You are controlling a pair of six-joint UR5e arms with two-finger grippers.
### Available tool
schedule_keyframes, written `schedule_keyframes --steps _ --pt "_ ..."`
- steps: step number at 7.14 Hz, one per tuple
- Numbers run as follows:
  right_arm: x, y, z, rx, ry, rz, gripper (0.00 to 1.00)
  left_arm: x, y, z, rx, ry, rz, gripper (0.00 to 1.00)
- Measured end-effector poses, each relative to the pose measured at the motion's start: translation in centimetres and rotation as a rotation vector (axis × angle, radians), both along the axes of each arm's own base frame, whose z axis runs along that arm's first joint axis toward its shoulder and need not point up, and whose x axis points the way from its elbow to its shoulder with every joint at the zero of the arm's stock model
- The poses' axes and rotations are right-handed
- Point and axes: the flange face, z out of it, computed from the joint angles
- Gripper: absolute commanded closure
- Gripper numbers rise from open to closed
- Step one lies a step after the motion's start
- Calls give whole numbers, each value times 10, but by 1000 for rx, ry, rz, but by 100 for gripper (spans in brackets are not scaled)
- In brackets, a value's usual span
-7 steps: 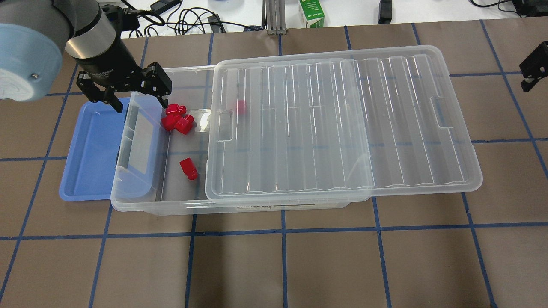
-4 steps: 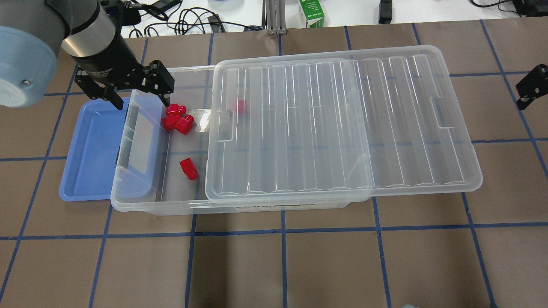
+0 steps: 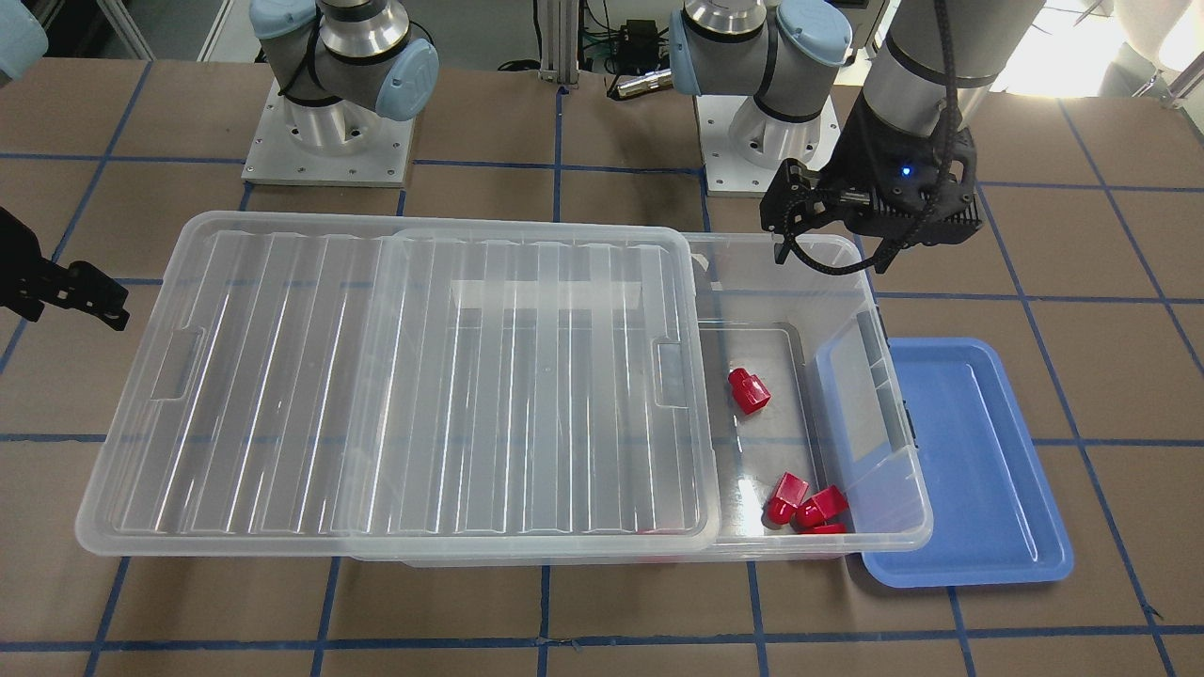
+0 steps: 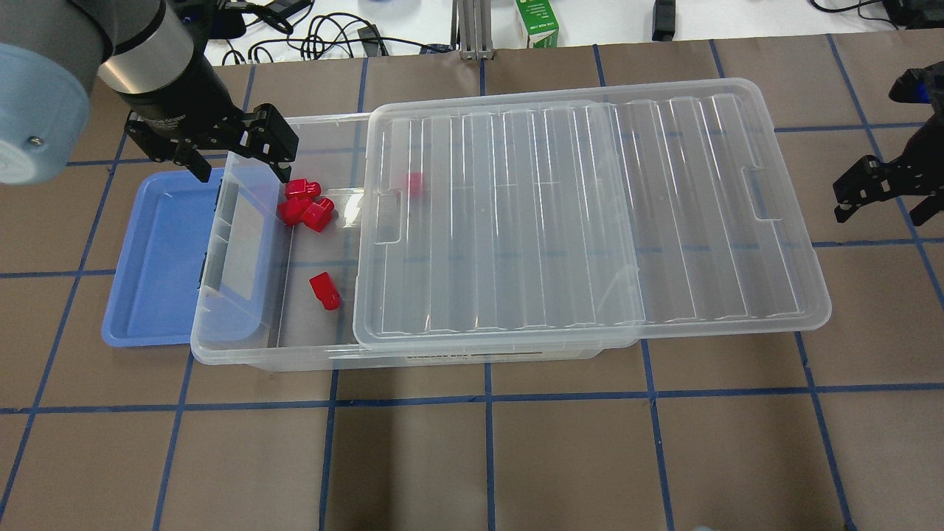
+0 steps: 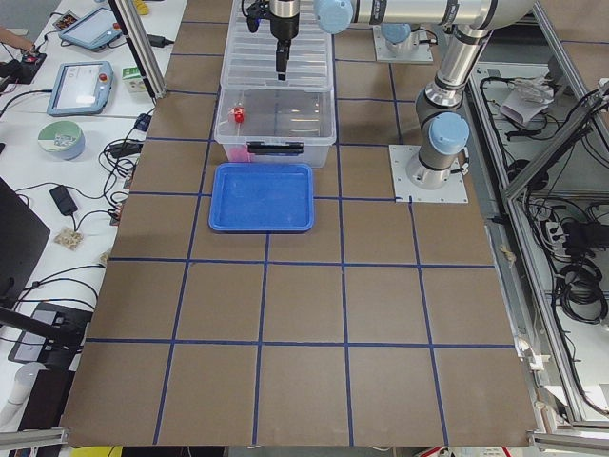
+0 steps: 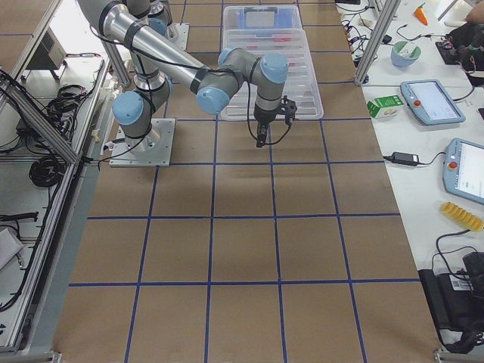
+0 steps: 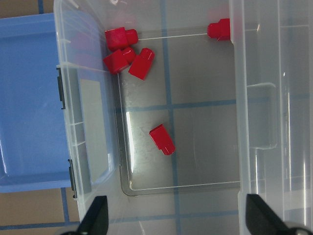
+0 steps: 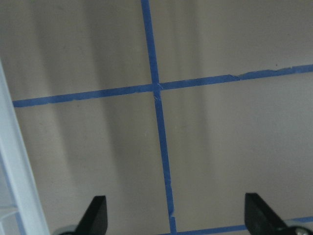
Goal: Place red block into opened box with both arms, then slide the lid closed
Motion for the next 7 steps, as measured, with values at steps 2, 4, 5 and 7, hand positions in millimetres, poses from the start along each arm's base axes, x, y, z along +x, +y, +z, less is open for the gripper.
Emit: schedule_keyframes --steps 2,4,5,7 --pt "34 -9 -6 3 -3 -7 0 3 -2 10 12 -3 -11 0" --pt "68 -15 -8 4 -2 -21 0 4 -3 14 17 -4 -12 0" --pt "92 -18 -7 -3 3 -11 0 3 -2 14 19 -5 -13 0" --pt "157 -20 -2 -27 13 12 0 3 -2 13 21 -6 -12 0"
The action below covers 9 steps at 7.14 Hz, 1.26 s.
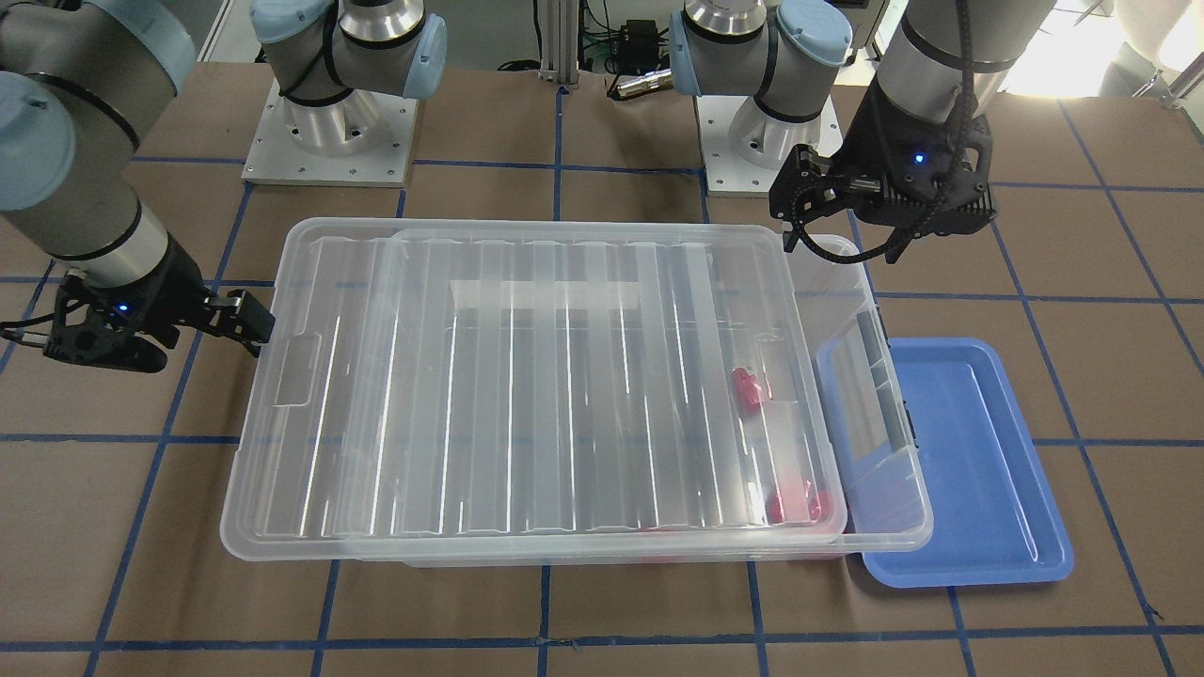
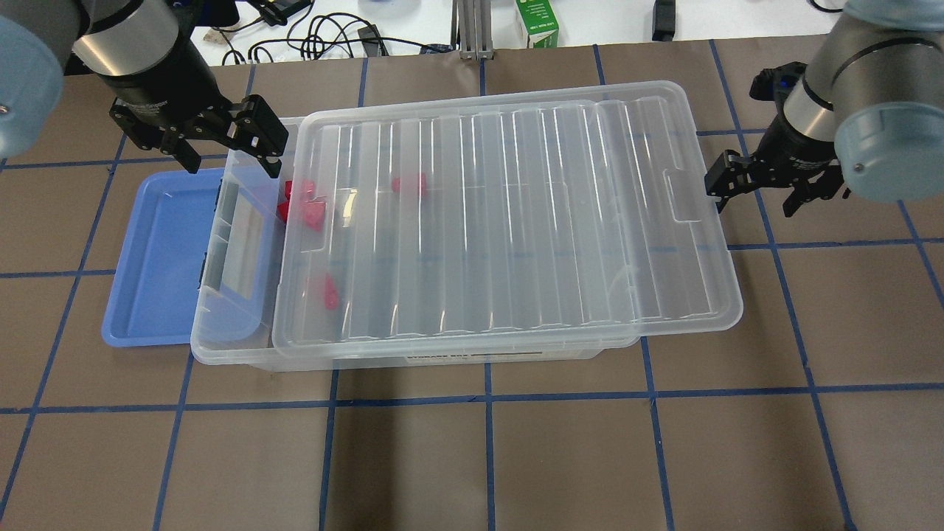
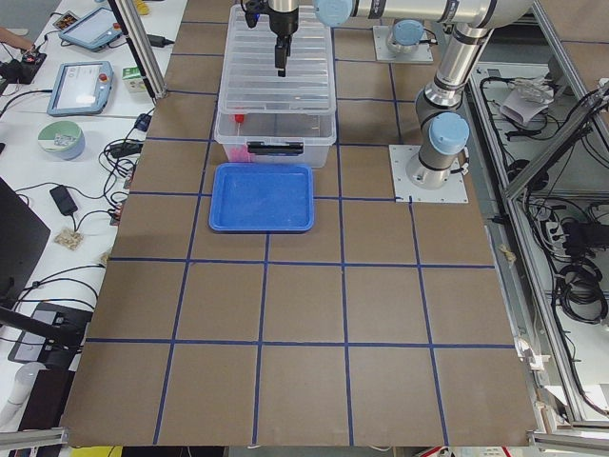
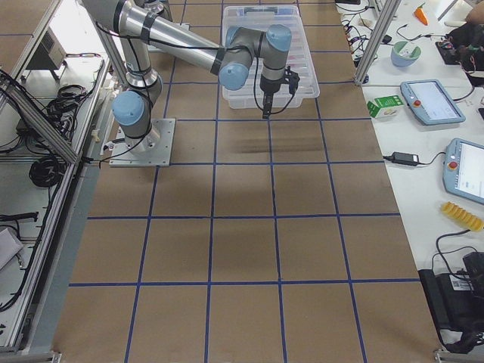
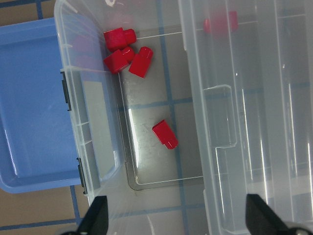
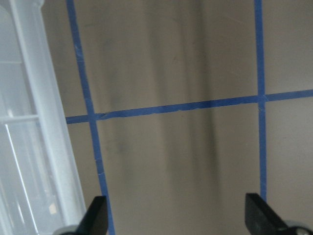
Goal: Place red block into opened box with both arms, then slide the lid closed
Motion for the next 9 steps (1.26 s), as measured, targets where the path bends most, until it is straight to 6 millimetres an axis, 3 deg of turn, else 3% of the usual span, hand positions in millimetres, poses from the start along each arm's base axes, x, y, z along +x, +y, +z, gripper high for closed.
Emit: schedule_keyframes --steps 2,5,6,7,9 --pt "39 2 3 -21 3 3 0 -1 1 1 0 -1 2 0" --pt "52 -1 14 -50 9 17 0 -2 2 2 -3 0 1 0" --pt "53 -6 40 -85 14 20 0 -2 2 1 -1 0 1 0" --pt "63 -3 83 -122 14 17 0 -3 1 0 1 0 3 0" --pt "121 13 155 -186 0 -5 0 -3 0 -1 2 -2 5 0"
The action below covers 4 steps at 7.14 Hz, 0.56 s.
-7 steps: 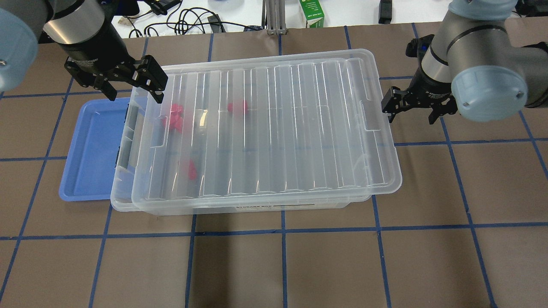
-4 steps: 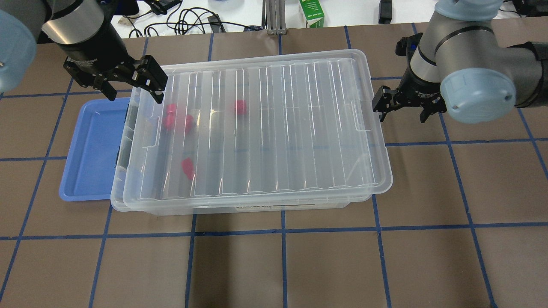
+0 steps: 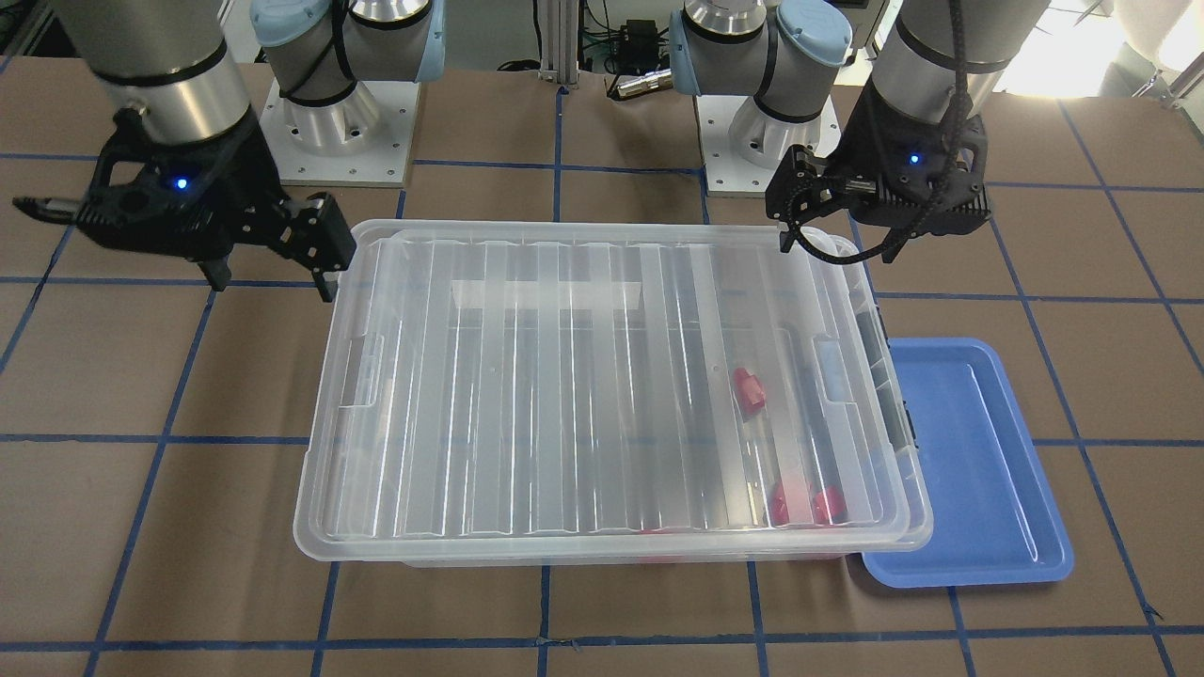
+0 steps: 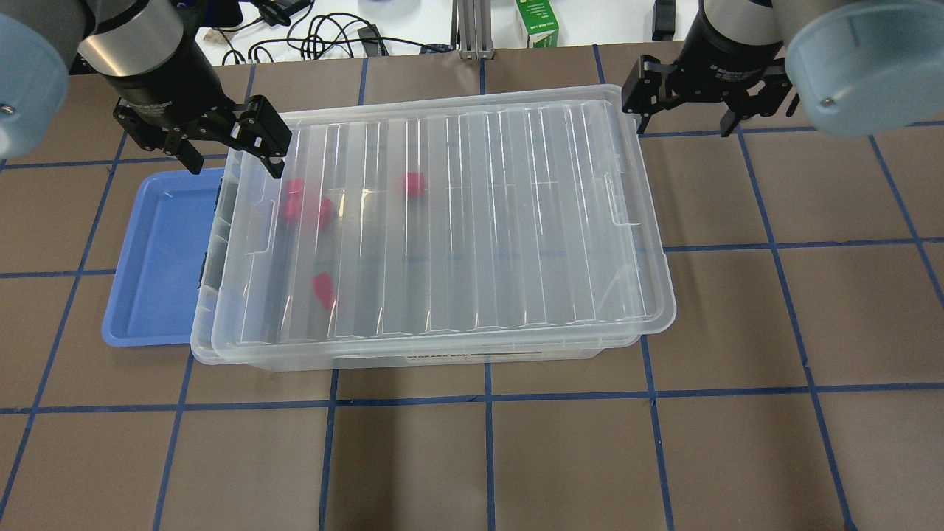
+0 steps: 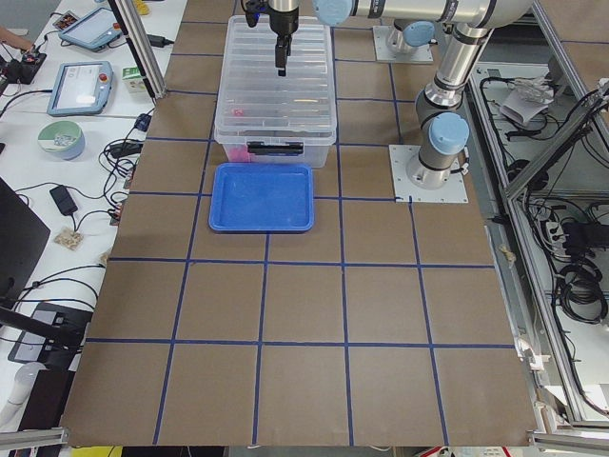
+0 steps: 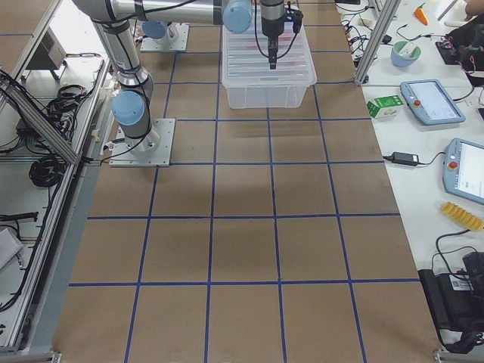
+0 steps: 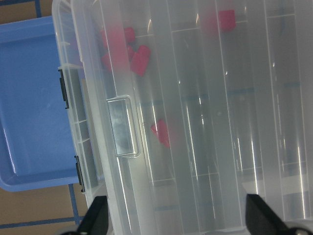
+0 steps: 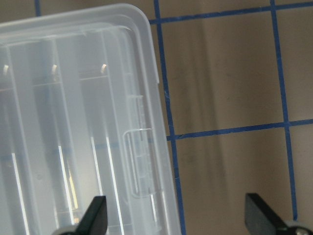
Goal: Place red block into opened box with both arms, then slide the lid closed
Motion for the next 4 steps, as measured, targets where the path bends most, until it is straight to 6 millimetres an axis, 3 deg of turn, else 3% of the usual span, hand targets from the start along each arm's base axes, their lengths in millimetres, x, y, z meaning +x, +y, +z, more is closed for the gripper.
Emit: schedule_keyframes --steps 2,4 --pt "29 12 19 2 -4 16 0 -1 -4 -4 7 1 4 0" --pt "32 13 19 19 -2 14 0 -2 -5 -6 10 2 9 0"
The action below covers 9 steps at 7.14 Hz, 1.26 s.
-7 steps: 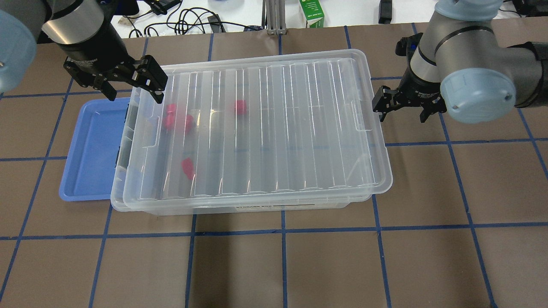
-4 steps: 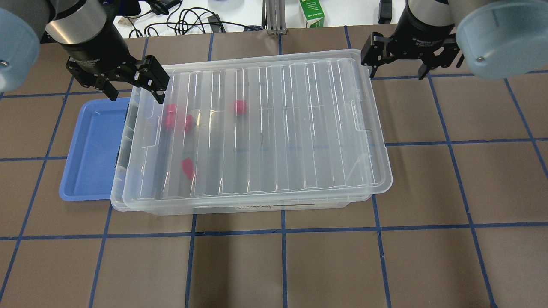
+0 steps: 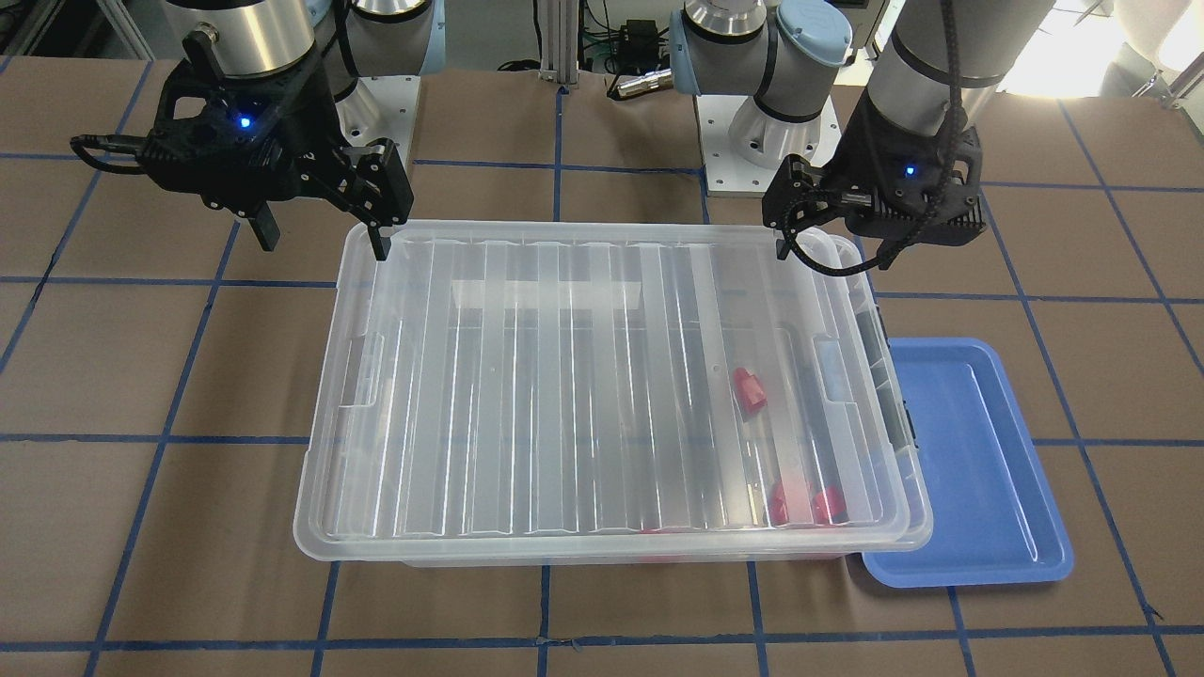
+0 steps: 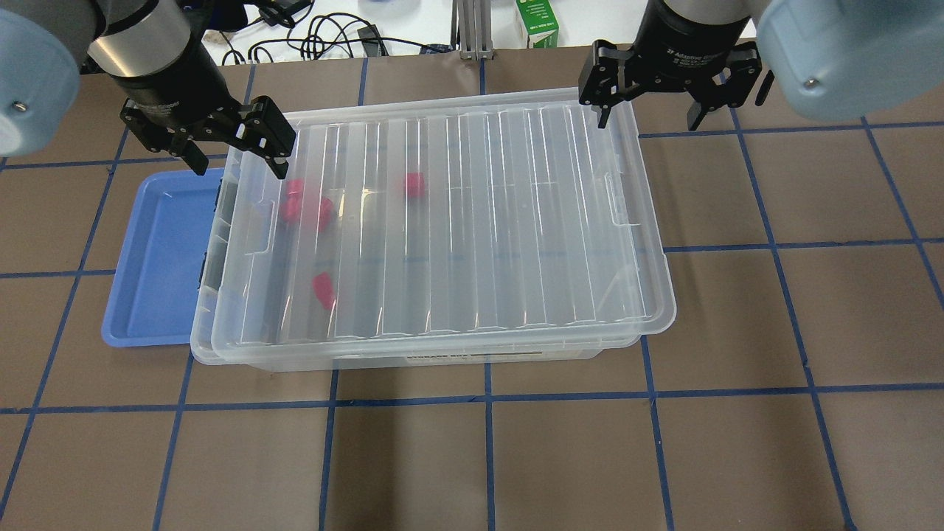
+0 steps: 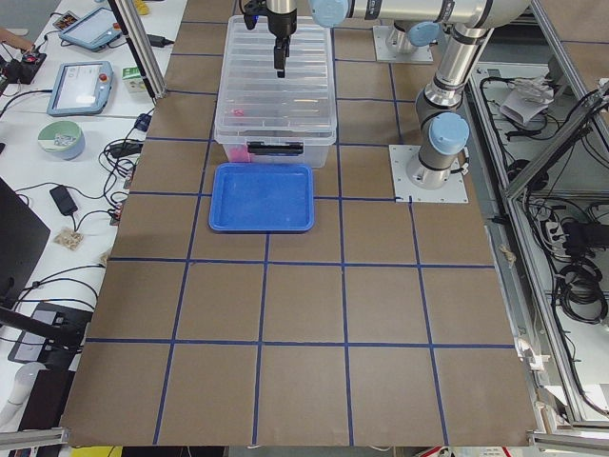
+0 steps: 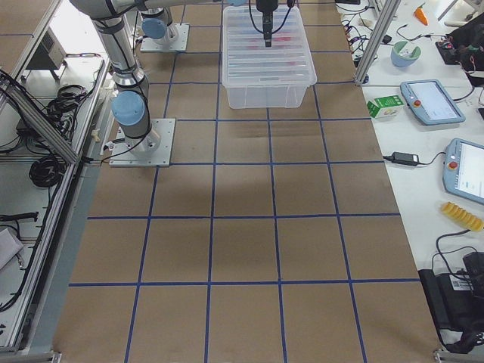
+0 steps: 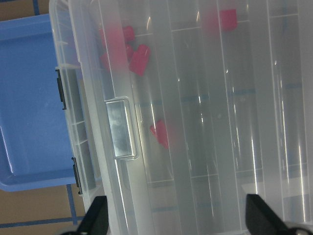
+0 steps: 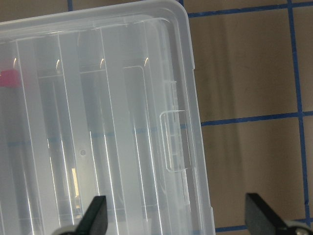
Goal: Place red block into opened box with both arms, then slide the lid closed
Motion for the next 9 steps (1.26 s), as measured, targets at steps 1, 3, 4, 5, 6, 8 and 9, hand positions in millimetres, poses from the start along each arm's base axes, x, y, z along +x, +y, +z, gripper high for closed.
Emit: schedule_keyframes --steps 1,3,4,5,6,8,9 --pt "0 1 0 3 0 -2 0 0 0 0 1 1 1 0" --pt "0 3 1 8 3 -4 0 0 0 -1 1 2 4 0" --pt "0 3 2 8 4 -4 0 -1 0 -1 0 0 5 0" --pt "-1 3 2 8 5 -4 0 -1 2 1 -3 0 5 0" --pt "-1 3 1 10 5 -3 0 -1 3 2 -5 -1 5 0" --pt "-1 4 -1 15 5 -3 0 -2 7 5 -7 -1 6 0" --pt "-1 4 -2 17 5 -4 0 -2 10 9 -4 -1 15 0"
